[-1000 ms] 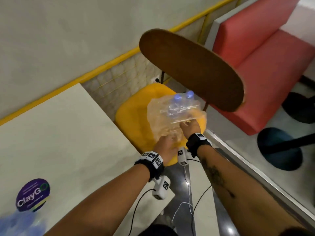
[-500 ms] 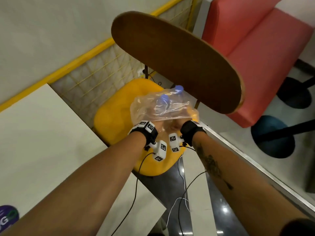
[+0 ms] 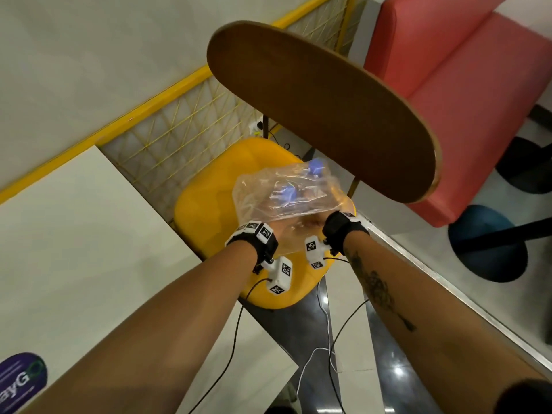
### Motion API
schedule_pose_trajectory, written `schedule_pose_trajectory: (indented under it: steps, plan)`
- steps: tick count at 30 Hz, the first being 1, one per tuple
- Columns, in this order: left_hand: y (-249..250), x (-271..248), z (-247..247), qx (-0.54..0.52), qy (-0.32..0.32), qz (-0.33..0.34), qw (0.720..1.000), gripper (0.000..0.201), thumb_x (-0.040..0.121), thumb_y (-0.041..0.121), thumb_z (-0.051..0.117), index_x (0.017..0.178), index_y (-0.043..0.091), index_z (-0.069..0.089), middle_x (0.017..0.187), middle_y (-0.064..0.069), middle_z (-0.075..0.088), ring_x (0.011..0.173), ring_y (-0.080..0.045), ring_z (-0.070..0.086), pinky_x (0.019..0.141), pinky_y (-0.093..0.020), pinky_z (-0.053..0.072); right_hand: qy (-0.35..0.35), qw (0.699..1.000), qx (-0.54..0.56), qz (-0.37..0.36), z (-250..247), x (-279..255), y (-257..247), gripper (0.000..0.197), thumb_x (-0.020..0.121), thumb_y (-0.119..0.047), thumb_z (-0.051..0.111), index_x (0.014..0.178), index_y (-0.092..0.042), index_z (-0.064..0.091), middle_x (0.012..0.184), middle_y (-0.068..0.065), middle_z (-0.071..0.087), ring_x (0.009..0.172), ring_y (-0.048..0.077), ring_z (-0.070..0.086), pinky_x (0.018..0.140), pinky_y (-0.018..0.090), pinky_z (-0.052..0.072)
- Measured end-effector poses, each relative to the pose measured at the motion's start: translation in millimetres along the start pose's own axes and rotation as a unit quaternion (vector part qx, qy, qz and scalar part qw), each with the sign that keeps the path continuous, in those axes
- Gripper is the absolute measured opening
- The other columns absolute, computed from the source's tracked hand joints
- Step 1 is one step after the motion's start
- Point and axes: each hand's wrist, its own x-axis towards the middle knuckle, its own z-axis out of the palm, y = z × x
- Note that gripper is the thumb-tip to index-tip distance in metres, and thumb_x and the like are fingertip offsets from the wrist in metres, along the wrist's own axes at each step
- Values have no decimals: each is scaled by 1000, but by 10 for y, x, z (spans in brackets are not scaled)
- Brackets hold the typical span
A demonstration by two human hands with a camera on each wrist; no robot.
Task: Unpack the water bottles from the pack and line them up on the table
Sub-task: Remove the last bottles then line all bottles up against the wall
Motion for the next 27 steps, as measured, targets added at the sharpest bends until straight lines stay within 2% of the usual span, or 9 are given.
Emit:
schedule_pose_trajectory:
  steps: [2,5,7,8,11,16,19,23,27]
  plan:
    - [-113,45,37,-14,2,58,998,94,49,97,57,127,47,59,121,2,65,102,-29,64,93,-44,53,-25,983,-180,-11,13,-145,23,50,87,-25,69,134,-24,51,115,19,64,82,34,64,77,46,60]
    - [-202,-4,106,-69,-59,80,993,88,54,91,58,122,35,62,125,-1,67,109,-25,64,103,-45,49,8,948,-309,-73,5,-235,123,64,91,-11,53,148,-34,34,139,8,53,70,26,64,46,22,51]
    - [10,-551,-63,-82,-61,75,992,52,76,72,67,106,30,64,104,-1,69,92,-18,65,83,-32,53,15,939,-308,-148,58,-235,146,61,88,-35,64,143,-42,36,144,-8,46,89,28,68,56,26,53]
    - [65,-740,-118,-84,-62,62,993,32,84,58,66,97,28,65,91,2,67,83,-17,63,73,-29,53,25,948,-271,-166,81,-172,149,55,80,-61,64,130,-43,49,132,-10,57,90,26,70,60,32,57]
    - [5,-1097,-150,-40,-44,51,997,33,72,55,65,83,24,70,72,1,72,68,-17,70,65,-35,62,15,946,-257,-196,83,230,432,69,58,-95,46,99,-41,56,93,-12,68,74,16,67,66,39,58]
    - [-297,-1402,-120,-9,-106,84,991,43,60,49,73,97,27,74,87,0,79,75,-20,77,69,-46,65,-3,947,-283,-151,74,-698,477,65,67,-68,64,119,-29,60,106,-3,64,96,22,61,81,30,46]
    - [-563,-1624,-140,15,-122,104,987,45,56,49,74,93,24,74,85,-4,78,75,-21,76,71,-48,65,-51,941,-306,-134,86,-1078,672,51,69,-59,69,107,-26,61,99,0,65,87,21,62,75,30,48]
    - [-1107,-2044,-353,13,-30,178,984,30,59,39,79,84,25,69,70,14,70,65,-3,65,67,-27,56,-51,931,-309,-187,256,-1517,1009,51,62,-55,73,105,-31,60,99,-3,70,87,17,65,76,31,50]
    - [-1772,-2575,-810,27,80,249,965,36,53,40,79,81,23,62,76,7,66,70,-12,63,67,-36,55,-78,916,-286,-270,766,-2150,1207,45,66,-45,77,104,-39,54,88,-13,68,78,8,64,63,23,45]
